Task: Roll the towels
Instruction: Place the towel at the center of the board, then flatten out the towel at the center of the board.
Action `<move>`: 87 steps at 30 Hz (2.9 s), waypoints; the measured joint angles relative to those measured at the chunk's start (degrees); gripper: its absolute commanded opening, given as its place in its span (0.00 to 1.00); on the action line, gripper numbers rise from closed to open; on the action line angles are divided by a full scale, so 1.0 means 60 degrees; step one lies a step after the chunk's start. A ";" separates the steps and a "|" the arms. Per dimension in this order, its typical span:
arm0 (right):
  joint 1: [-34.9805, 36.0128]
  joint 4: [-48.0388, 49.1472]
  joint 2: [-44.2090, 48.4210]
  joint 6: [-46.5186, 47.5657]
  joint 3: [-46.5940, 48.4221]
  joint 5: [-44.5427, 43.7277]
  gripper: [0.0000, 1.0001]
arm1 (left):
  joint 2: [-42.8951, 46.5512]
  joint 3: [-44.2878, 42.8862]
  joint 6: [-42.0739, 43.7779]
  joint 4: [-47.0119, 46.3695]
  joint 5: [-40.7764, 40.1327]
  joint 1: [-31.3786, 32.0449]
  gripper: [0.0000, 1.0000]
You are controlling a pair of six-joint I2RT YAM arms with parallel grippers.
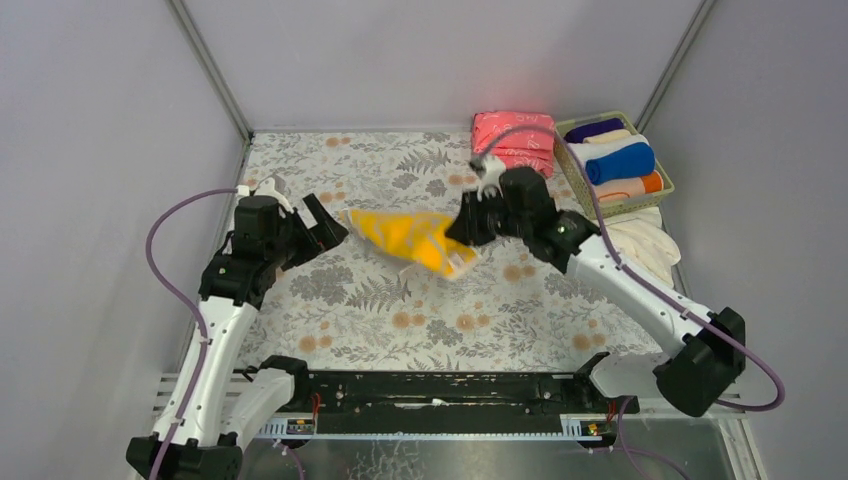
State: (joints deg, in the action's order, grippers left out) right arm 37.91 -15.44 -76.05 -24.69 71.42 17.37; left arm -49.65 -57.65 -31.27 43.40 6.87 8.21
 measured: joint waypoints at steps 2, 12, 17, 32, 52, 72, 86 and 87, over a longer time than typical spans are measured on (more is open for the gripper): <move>-0.0058 -0.0204 0.0433 0.0186 -0.1490 -0.0463 0.34 | -0.0040 0.0273 -0.0004 0.0073 0.0248 0.0000 0.98; -0.0827 -0.1366 0.1734 0.0390 -0.4510 -0.2881 0.55 | -0.1126 0.1005 -0.0200 -0.0007 0.1049 0.0426 0.98; -0.0823 -0.0874 0.1486 0.0310 -0.4564 -0.2149 0.57 | -0.2601 0.1202 -0.0627 -0.0510 0.1020 0.0590 0.97; -0.0820 -0.2091 0.0361 -0.0248 -0.4969 -0.2033 0.59 | -0.8109 -0.3016 -0.0240 -0.0557 -0.0397 0.0678 0.95; -0.0572 -0.2120 -0.1013 -0.0798 -0.5282 -0.1300 0.01 | -0.9442 -0.3461 0.0463 -0.0175 -0.0386 -0.0423 0.95; -0.0506 -0.4703 -0.2626 0.2838 0.7038 -0.5016 0.01 | -0.6364 -0.3646 0.0433 0.0280 -0.0229 -0.1432 0.95; -0.0506 -0.3792 0.0262 0.2998 0.0616 -0.2248 0.04 | -0.5544 -0.1934 0.0284 0.0219 0.1140 -0.1257 0.93; -0.0506 -0.3829 0.0211 0.2860 0.0066 -0.1887 0.07 | -0.5544 -0.1821 0.0284 0.0226 0.1155 -0.1147 0.93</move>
State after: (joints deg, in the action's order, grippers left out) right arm 34.87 -38.41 -74.78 -7.53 71.81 6.04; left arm -82.91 -68.58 -29.56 44.75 13.80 1.32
